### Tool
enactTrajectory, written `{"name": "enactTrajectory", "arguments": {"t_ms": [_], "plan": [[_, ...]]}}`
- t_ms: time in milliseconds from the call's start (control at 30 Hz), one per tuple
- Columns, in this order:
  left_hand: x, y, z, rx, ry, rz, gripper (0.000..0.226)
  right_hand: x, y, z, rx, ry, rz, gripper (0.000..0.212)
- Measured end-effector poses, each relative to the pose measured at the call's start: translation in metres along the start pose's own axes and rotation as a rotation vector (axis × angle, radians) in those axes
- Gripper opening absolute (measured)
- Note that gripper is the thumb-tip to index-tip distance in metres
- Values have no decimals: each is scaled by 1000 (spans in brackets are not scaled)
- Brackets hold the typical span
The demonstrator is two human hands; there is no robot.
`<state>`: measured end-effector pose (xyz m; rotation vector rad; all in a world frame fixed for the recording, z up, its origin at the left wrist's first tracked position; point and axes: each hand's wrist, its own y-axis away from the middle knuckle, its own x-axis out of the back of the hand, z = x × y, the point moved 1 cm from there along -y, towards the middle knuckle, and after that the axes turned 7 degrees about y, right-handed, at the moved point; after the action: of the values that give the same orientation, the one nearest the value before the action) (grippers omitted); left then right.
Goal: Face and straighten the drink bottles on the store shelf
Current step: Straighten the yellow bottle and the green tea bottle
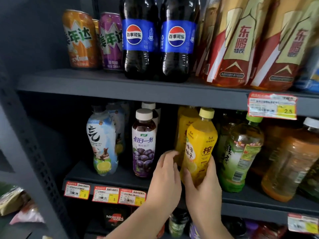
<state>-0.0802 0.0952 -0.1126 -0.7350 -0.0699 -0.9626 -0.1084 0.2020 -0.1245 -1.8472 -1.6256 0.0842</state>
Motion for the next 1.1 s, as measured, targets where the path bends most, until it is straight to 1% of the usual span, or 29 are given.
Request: {"name": "enactTrajectory", "arguments": {"t_ms": [67, 167, 300, 400, 500, 567, 833, 1000, 1100], "plan": [[-7, -10, 1, 46, -24, 8, 41, 1, 2, 1, -4, 25, 6, 69], [-14, -25, 0, 146, 4, 7, 50, 3, 4, 2, -20, 42, -13, 73], [-20, -39, -6, 225, -35, -58, 60, 5, 3, 2, -16, 29, -37, 75], [-25, -50, -10, 275, 13, -105, 66, 5, 0, 5, -32, 19, -56, 75], [-27, -55, -13, 290, 71, -172, 68, 7, -1, 5, -29, 14, -65, 74], [-27, -55, -14, 296, 101, -185, 69, 8, -1, 4, -33, 10, -71, 74], [-28, -53, -24, 264, 119, -147, 66, 10, -2, 4, -47, 8, -87, 74], [-27, -52, -28, 285, 164, -114, 75, 10, -1, 4, -65, -4, -99, 75], [-26, -53, -28, 297, 136, -93, 77, 10, -1, 4, -72, -7, -99, 74]]}}
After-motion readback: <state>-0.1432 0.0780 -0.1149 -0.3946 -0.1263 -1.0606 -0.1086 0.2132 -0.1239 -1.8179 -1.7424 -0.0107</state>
